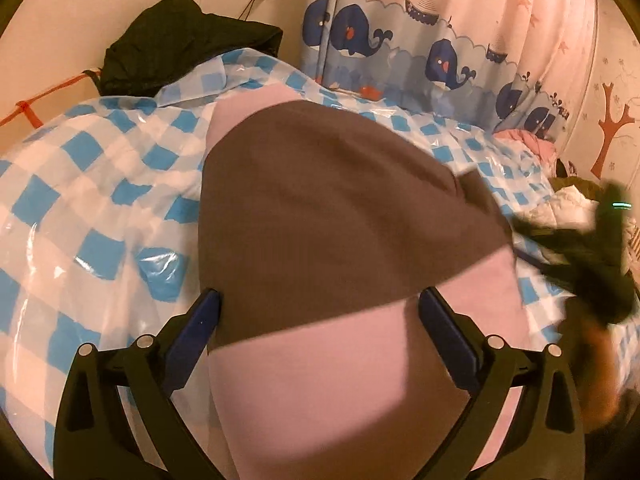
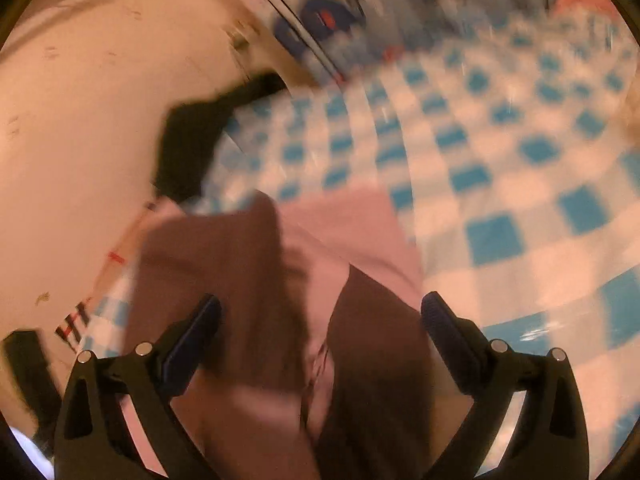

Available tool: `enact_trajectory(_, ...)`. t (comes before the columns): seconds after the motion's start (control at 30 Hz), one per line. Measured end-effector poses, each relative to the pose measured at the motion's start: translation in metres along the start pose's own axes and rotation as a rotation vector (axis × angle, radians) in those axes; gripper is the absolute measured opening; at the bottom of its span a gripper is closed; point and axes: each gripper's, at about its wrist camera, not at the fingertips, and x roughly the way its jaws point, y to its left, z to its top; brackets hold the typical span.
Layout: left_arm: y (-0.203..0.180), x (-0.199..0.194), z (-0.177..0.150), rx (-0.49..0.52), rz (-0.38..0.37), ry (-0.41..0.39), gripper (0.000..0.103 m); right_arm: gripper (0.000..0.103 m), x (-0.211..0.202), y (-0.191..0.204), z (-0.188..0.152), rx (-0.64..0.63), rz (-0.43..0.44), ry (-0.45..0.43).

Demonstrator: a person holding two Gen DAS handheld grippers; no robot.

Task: Fold large clothes
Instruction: 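Release the jacket bundle and withdraw both grippers above it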

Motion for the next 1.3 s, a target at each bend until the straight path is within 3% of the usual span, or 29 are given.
enact_trajectory(0.03, 0.002, 0.001, 0.000, -0.009, -0.001, 0.004, 0.095, 0.096, 0.000, 0.005, -0.014, -0.060, -0.038, 0.006)
enact_trajectory(0.07, 0.006, 0.003, 0.000, -0.026, -0.019, 0.014, 0.095, 0.096, 0.011, 0.009, -0.031, -0.128, -0.082, 0.071)
enact_trajectory(0.1, 0.008, 0.004, 0.001, -0.034, -0.028, 0.021, 0.095, 0.096, 0.029, 0.004, -0.053, -0.156, -0.071, 0.137)
enact_trajectory(0.13, 0.007, 0.004, 0.001, -0.029, -0.026, 0.023, 0.095, 0.096, 0.028, -0.008, -0.058, -0.109, -0.040, 0.122)
enact_trajectory(0.2, -0.002, -0.002, -0.001, 0.004, 0.004, -0.001, 0.095, 0.096, 0.017, -0.021, -0.046, -0.017, -0.057, 0.143)
enact_trajectory(0.33, -0.006, -0.011, -0.007, 0.048, 0.045, -0.039, 0.095, 0.096, -0.029, 0.012, -0.022, -0.128, -0.055, 0.016)
enact_trajectory(0.43, -0.001, -0.008, -0.006, 0.016, 0.014, -0.020, 0.095, 0.096, -0.020, 0.045, 0.032, -0.203, -0.035, -0.018)
enact_trajectory(0.5, -0.003, -0.007, -0.005, 0.021, 0.024, -0.018, 0.095, 0.096, 0.010, 0.072, 0.080, -0.202, 0.014, -0.004)
enact_trajectory(0.6, -0.008, -0.006, -0.005, 0.038, 0.039, -0.016, 0.095, 0.096, 0.064, 0.086, 0.113, -0.108, 0.107, 0.019)
enact_trajectory(0.63, -0.007, -0.006, -0.005, 0.034, 0.035, -0.015, 0.095, 0.096, 0.092, 0.081, 0.113, -0.061, 0.106, 0.035)
enact_trajectory(0.7, -0.006, -0.006, -0.005, 0.026, 0.027, -0.011, 0.095, 0.096, 0.148, 0.066, 0.081, -0.099, -0.079, 0.098)
enact_trajectory(0.73, -0.005, -0.005, -0.004, 0.024, 0.013, -0.002, 0.095, 0.096, 0.183, 0.050, 0.056, -0.089, -0.133, 0.213)
enact_trajectory(0.77, -0.006, -0.004, -0.003, 0.033, -0.012, 0.006, 0.095, 0.096, 0.200, 0.017, 0.043, 0.051, -0.070, 0.281)
enact_trajectory(0.83, -0.016, 0.000, -0.005, 0.091, 0.020, 0.011, 0.095, 0.095, 0.191, 0.000, 0.053, 0.101, -0.067, 0.266)
enact_trajectory(0.9, -0.021, 0.000, -0.009, 0.113, 0.057, 0.001, 0.095, 0.095, 0.168, 0.005, 0.065, 0.025, -0.074, 0.268)
enact_trajectory(1.0, -0.015, -0.006, -0.010, 0.089, 0.063, -0.016, 0.095, 0.095, 0.085, 0.017, 0.067, -0.026, 0.034, 0.135)
enact_trajectory(1.1, -0.009, -0.009, -0.010, 0.062, 0.059, -0.017, 0.095, 0.096, 0.009, 0.027, 0.033, -0.090, 0.053, 0.020)
enact_trajectory(1.13, -0.010, -0.010, -0.009, 0.067, 0.065, -0.019, 0.095, 0.096, 0.004, 0.029, 0.015, -0.112, 0.037, 0.036)
enact_trajectory(1.2, -0.016, -0.012, -0.008, 0.091, 0.086, -0.029, 0.095, 0.096, 0.032, 0.035, -0.034, -0.218, -0.044, 0.217)
enact_trajectory(1.23, -0.022, -0.016, -0.009, 0.117, 0.108, -0.035, 0.095, 0.096, 0.035, 0.024, -0.047, -0.182, -0.010, 0.228)
enact_trajectory(1.3, -0.033, -0.025, -0.013, 0.160, 0.137, -0.053, 0.095, 0.096, 0.023, 0.014, -0.039, -0.090, -0.001, 0.249)
